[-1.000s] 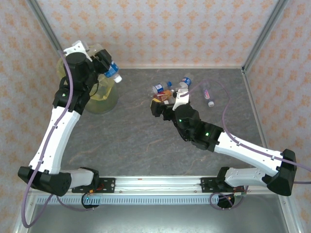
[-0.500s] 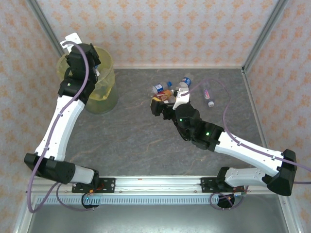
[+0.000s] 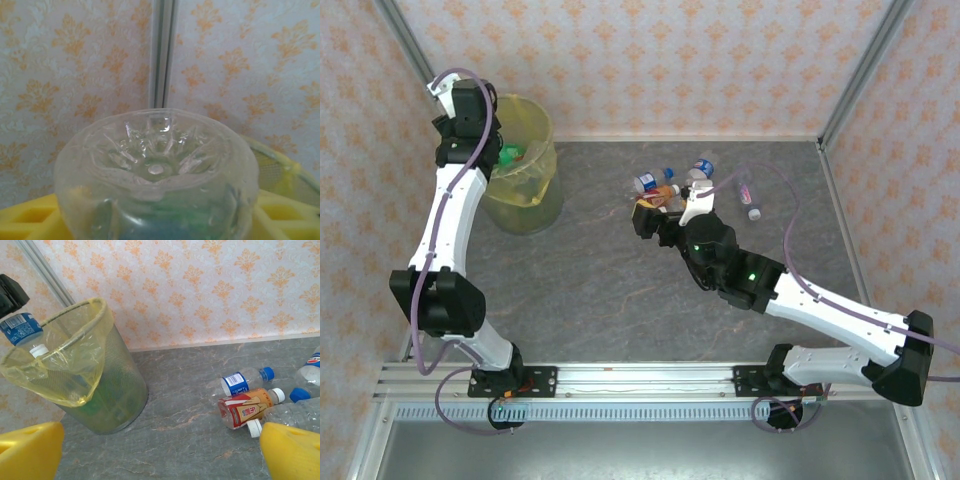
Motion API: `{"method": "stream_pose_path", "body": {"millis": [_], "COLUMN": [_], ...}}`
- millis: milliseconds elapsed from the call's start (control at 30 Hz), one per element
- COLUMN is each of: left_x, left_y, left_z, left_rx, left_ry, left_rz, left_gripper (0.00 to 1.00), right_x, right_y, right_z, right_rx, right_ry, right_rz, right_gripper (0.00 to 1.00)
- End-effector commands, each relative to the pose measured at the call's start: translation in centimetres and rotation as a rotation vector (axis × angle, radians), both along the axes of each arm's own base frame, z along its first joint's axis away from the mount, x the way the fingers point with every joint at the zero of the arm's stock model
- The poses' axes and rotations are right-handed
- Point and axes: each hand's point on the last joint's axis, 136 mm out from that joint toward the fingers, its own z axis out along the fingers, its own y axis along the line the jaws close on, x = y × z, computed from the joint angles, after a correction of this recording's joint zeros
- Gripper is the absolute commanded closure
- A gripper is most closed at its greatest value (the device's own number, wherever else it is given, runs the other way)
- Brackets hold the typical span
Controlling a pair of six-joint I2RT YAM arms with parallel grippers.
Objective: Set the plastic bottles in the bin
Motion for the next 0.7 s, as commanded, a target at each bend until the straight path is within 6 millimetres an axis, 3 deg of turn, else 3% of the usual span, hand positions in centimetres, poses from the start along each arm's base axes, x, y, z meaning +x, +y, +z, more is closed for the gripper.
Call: {"method": "stream_pose_path", "body": {"millis": [0,133,500,667], "left_x": [0.1,-0.2,-1.4,-1.8], "left_y": [-0.8,-1.4,-5.4,-9.7], "left_z": [0.5,1.0,3.4,4.5], "left_rx": [-0.054,-0.081,-0.225,-0.283], "left_ry": [-0.013,-0.031,-0.145,-0.177], "left_rz": [-0.041,-0.068,-0.25,-0.405], "left_gripper": [0.22,0.01,0.01,0.01], "right_x": [-0.1,0.0,0.8,1.8], "right_y": [-0.5,-0.3,-0.7,-2.7], "right_z": [1.5,1.3,0.9,0.0], "right_rx": [0.03,0.027,0.023,0.051], "right_ry": [-0.018,-0.016,-0.008,0.034], "right_rz": [-0.016,-0.017,-0.079,-0.174], "right_gripper": [0.0,0.0,0.0,0.0]}}
